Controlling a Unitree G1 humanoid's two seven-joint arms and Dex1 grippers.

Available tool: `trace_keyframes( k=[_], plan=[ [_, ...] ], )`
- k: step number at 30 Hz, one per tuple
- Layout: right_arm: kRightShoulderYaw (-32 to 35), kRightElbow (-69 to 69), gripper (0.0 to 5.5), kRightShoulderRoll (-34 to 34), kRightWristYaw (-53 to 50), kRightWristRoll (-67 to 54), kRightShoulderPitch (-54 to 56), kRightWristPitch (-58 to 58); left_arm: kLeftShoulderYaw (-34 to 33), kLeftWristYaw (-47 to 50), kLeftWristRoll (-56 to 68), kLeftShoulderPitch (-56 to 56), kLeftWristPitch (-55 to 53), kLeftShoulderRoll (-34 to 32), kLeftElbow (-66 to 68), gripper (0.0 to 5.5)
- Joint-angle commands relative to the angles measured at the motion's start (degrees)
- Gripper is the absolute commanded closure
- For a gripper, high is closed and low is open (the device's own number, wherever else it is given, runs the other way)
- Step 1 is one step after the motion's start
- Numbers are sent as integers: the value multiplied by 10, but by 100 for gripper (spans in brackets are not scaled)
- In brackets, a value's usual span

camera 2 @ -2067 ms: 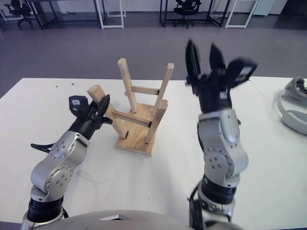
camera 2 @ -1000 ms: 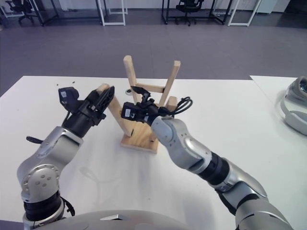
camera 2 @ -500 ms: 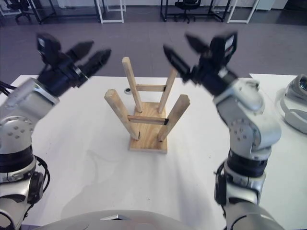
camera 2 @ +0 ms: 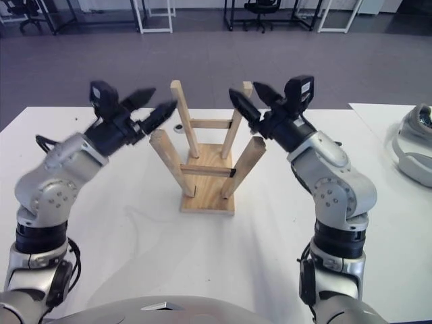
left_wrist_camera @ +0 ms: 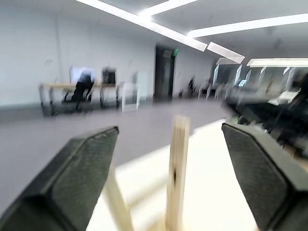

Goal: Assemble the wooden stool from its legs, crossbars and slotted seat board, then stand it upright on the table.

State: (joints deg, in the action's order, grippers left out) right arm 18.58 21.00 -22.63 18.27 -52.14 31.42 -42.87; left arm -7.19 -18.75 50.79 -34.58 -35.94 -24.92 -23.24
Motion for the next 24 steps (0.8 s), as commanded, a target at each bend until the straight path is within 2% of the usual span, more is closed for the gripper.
trace_keyframes(
  k=[1,6,7,9,14,16,18,20,21,24],
  plan=[
    [43,24,172,-25,-15,-107,42,-29,-45,-39,43,-88,-13,-36,32,154],
    [-55,43,172,-38,1,14,-188,-17,61,-85,-38,79,-28,-40,54,154],
    [-72,23,172,-44,7,46,-217,-6,107,-94,-89,119,-18,-49,84,154],
    [-89,13,172,-47,22,64,-222,9,143,-103,-137,165,0,-53,110,154],
    [-51,26,172,-22,11,0,-149,34,82,-107,-100,119,36,-34,98,154],
    [3,4,172,-2,-16,-64,-112,45,13,-99,-39,81,45,-25,82,154],
    [23,-58,172,-1,-21,-44,-106,70,-63,-94,11,51,54,-32,85,154],
    [-40,-147,172,-17,25,61,-138,116,-135,-97,32,48,66,-56,117,154],
    [-96,-169,172,-21,69,109,-165,138,-151,-110,17,71,70,-74,133,154],
    [-202,-134,172,-12,164,151,-223,157,-132,-162,-63,167,92,-117,159,154]
  ],
)
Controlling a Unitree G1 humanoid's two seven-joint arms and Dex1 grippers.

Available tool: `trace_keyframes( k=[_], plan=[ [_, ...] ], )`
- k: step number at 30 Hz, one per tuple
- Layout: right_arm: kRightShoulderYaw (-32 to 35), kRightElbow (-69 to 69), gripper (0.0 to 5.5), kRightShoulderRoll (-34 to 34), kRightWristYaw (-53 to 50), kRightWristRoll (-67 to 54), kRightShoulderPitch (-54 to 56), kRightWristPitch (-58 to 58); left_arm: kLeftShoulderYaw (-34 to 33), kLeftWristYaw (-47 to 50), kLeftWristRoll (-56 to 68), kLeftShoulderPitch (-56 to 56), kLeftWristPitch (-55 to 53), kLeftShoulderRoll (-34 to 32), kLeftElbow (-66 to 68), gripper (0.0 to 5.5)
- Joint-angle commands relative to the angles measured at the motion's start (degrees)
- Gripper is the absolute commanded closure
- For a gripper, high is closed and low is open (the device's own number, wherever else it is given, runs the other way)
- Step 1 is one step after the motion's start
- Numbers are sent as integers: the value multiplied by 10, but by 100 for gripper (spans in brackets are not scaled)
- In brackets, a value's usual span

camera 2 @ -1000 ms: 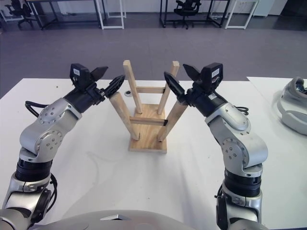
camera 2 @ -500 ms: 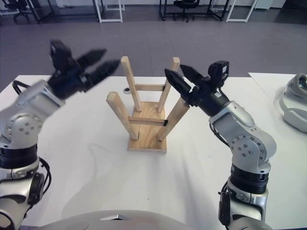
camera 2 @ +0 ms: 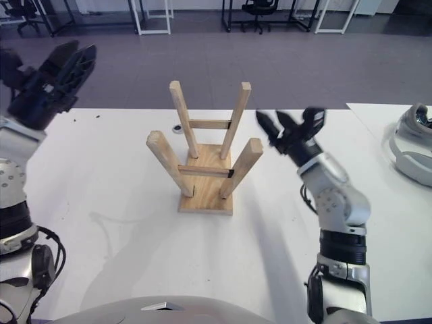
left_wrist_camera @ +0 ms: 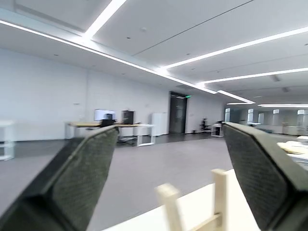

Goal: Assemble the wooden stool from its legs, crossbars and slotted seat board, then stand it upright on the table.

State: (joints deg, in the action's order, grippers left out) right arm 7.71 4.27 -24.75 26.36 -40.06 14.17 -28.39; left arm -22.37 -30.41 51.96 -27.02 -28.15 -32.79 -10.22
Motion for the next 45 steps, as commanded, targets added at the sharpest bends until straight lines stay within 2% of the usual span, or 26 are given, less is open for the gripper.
trace_keyframes(
  k=[1,4,7,10,11,14,18,20,22,24,27,32,35,41,43,45],
  plan=[
    [-118,76,172,15,106,19,-69,7,34,-70,-103,139,20,-53,31,154],
    [-166,185,172,6,141,2,-119,-12,83,-122,-214,288,53,-106,43,154],
    [-139,162,172,-72,170,63,-204,17,126,-175,-281,407,72,-149,11,154],
    [-95,86,172,-142,234,92,-269,51,165,-204,-324,457,81,-171,-29,154],
    [-80,49,172,-143,238,100,-256,66,177,-206,-335,456,81,-171,-38,154],
    [-51,-127,172,-89,187,136,-113,123,227,-199,-368,412,80,-148,-37,154],
    [-122,-440,172,-16,116,286,94,238,305,-200,-431,343,87,-131,-2,154],
    [-147,-521,172,11,148,313,130,265,332,-182,-456,294,98,-103,42,154],
    [-158,-529,172,16,219,309,114,277,338,-128,-478,236,113,-53,108,154],
    [-155,-479,172,-3,263,295,67,276,318,-66,-472,189,124,13,160,154],
    [-119,-331,172,-28,250,261,-30,233,282,-4,-444,178,128,91,179,154],
    [-45,-86,172,-17,88,260,-196,160,214,76,-477,353,122,81,46,154],
    [-59,-22,172,-4,52,279,-256,139,242,83,-479,433,75,92,-56,154],
    [-131,16,172,41,43,292,-236,140,327,113,-503,431,24,145,-79,154],
    [-143,64,172,49,60,264,-248,127,345,123,-508,438,8,155,-99,154],
    [-137,153,172,57,70,189,-259,72,330,131,-454,420,-40,189,-160,154]
  ],
)
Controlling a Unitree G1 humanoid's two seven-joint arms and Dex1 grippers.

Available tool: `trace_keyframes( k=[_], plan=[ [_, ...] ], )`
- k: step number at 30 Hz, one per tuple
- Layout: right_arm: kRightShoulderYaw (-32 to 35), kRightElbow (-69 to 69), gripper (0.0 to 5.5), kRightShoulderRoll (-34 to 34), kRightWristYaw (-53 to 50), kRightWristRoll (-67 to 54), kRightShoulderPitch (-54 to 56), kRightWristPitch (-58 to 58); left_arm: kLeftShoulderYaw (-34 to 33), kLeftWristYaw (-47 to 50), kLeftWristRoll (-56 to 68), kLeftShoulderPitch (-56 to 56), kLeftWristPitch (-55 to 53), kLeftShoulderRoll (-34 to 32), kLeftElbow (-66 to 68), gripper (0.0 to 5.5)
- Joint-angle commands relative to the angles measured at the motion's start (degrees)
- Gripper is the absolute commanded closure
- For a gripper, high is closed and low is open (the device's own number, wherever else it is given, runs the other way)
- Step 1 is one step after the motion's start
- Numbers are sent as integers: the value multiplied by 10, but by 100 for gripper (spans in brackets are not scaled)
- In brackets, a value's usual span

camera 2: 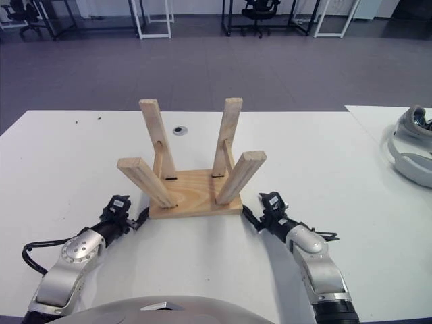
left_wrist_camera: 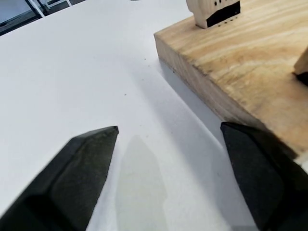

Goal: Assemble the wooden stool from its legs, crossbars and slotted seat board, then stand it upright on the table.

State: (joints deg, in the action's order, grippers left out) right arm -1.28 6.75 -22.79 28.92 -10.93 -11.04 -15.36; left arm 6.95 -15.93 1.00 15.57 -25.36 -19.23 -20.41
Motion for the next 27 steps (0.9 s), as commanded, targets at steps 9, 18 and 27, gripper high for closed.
trace_keyframes(
  k=[9,18,27],
  plan=[
    [125,322,172,-45,2,-363,57,-359,-128,-63,204,-111,-298,-10,-274,154],
    [131,268,172,-104,43,-296,19,-320,-187,-121,169,-55,-225,-115,-180,154],
    [140,247,172,-126,60,-306,24,-289,-264,-112,235,-128,-221,-119,-165,154]
  ],
)
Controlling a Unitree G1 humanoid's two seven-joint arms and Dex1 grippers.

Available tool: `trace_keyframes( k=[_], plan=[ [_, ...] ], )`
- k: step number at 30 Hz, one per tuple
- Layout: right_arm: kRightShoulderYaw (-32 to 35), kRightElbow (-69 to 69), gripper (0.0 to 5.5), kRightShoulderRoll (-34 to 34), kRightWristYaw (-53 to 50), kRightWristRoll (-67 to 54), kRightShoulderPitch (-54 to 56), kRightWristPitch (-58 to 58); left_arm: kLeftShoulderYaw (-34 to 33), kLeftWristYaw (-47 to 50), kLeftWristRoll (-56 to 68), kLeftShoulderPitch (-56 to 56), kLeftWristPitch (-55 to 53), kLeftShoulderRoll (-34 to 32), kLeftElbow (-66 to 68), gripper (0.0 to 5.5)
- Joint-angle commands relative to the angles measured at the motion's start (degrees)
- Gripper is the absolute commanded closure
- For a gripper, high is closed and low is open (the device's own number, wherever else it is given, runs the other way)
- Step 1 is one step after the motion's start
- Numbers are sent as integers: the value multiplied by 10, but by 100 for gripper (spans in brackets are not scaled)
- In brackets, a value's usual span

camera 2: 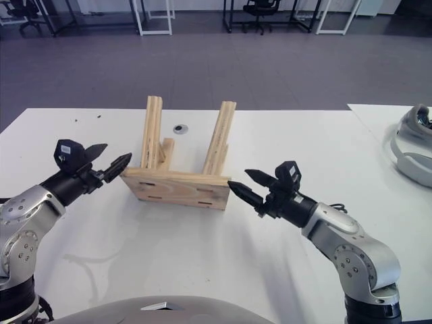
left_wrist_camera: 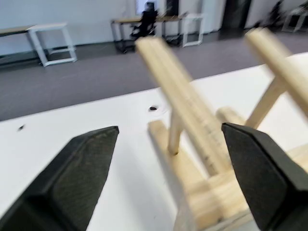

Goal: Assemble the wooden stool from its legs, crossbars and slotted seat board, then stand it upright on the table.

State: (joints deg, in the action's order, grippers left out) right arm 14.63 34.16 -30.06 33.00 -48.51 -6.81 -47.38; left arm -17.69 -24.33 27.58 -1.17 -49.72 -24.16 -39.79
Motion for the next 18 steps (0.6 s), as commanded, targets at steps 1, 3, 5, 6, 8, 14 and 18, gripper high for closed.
trace_keyframes(
  k=[1,3,5,6,8,14,18],
  plan=[
    [-27,-41,172,-78,37,97,-23,48,-20,-45,-53,54,48,-102,53,154],
    [-46,-64,172,-119,83,139,-24,85,-28,-83,-85,60,117,-151,123,154],
    [-85,-88,172,-149,144,168,-4,122,-38,-146,-74,35,181,-182,182,154],
    [-105,-100,172,-150,167,176,11,135,-36,-187,-57,24,199,-194,205,154],
    [-151,-145,172,-134,193,202,51,165,24,-277,-77,22,250,-235,270,154],
    [-254,-266,172,-95,229,301,151,253,192,-470,-131,-66,352,-261,432,154],
    [-294,-305,172,-74,234,348,184,288,244,-470,-170,-177,429,-198,529,154]
  ],
)
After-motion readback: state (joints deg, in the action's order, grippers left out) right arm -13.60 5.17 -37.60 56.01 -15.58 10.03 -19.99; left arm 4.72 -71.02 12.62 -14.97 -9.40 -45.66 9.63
